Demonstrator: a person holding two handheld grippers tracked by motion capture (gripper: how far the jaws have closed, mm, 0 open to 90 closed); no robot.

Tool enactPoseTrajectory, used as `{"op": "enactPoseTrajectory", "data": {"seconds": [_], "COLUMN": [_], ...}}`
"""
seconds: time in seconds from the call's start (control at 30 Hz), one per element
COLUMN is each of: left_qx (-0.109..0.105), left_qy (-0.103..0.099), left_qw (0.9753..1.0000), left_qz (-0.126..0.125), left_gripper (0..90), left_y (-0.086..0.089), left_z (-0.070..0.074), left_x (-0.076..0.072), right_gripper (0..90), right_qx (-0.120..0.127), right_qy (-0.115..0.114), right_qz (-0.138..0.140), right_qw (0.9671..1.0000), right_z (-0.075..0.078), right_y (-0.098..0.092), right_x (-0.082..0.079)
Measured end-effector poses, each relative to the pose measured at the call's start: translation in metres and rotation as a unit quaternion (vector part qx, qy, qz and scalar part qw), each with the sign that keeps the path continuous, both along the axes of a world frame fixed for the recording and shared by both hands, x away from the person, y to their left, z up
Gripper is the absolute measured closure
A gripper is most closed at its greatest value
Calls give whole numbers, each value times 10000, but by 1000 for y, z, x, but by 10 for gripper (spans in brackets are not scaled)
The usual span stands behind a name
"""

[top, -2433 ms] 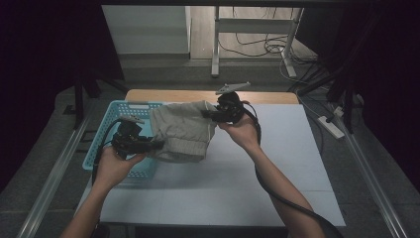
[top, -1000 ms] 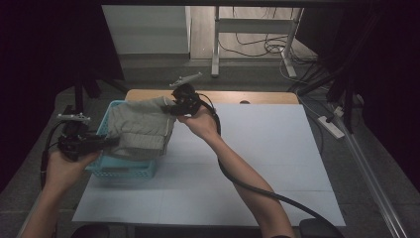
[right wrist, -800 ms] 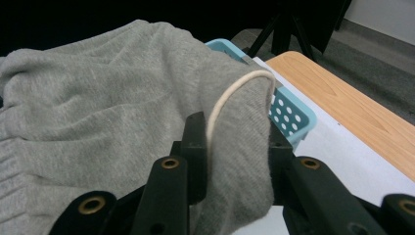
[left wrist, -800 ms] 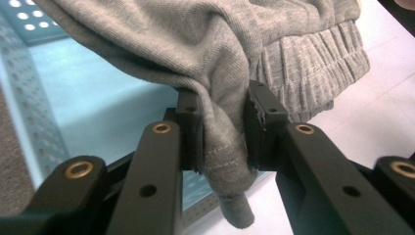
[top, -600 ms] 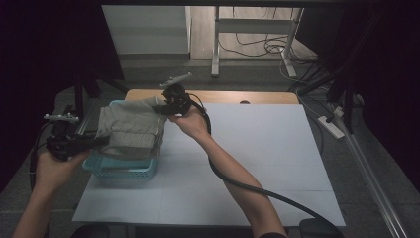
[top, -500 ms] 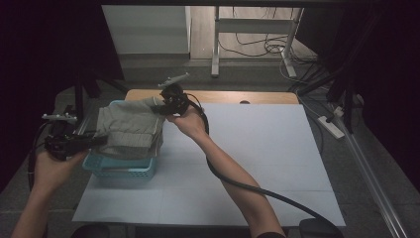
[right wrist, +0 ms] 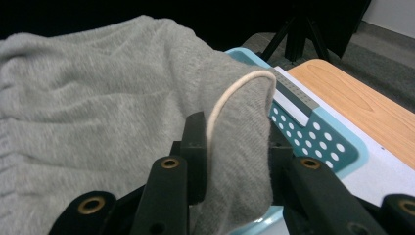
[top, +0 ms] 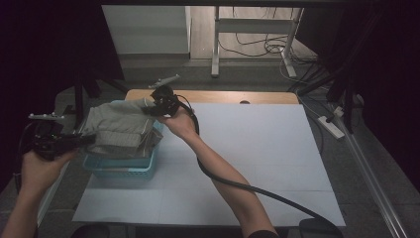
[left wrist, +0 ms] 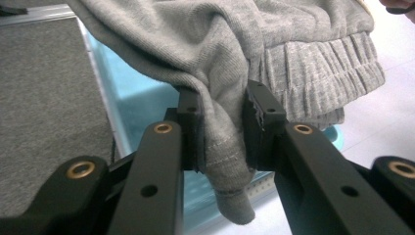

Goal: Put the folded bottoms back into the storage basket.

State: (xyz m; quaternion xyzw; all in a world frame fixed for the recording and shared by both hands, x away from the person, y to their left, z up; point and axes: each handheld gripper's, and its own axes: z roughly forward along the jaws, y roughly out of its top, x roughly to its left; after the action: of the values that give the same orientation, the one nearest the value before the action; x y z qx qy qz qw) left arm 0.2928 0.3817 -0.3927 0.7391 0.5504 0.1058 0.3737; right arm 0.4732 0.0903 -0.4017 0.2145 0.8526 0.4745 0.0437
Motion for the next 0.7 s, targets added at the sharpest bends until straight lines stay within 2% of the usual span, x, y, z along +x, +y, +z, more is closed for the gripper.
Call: {"op": "enactPoseTrajectory", "data": {"seconds": [0.13, 0.27, 0.43, 0.6, 0.7], "left_qx": [33, 34, 52, 105, 224], "left_qy": [7, 48, 51, 140, 96], "left_qw": [10000, 9999, 9999, 9998, 9997], "left_qz": [48, 106, 89, 58, 40], "left_gripper": [711, 712, 709, 707, 702], "left_y": [6, 9, 7, 2, -3], "left_z": [0, -6, -23, -40, -49], "left_x": [-2, -2, 4, 13, 18], "right_gripper": [703, 702, 702, 701, 699], "right_qx": [-6, -70, -246, -421, -521], "right_qy": [60, -25, -129, -113, -139], "right_qz": [29, 27, -43, -143, -243], "right_qw": [10000, 10000, 9996, 9989, 9982], "right_z": [-4, -7, -16, -27, -34], "right_y": [5, 13, 17, 17, 19], "right_x": [0, -1, -1, 5, 9]}}
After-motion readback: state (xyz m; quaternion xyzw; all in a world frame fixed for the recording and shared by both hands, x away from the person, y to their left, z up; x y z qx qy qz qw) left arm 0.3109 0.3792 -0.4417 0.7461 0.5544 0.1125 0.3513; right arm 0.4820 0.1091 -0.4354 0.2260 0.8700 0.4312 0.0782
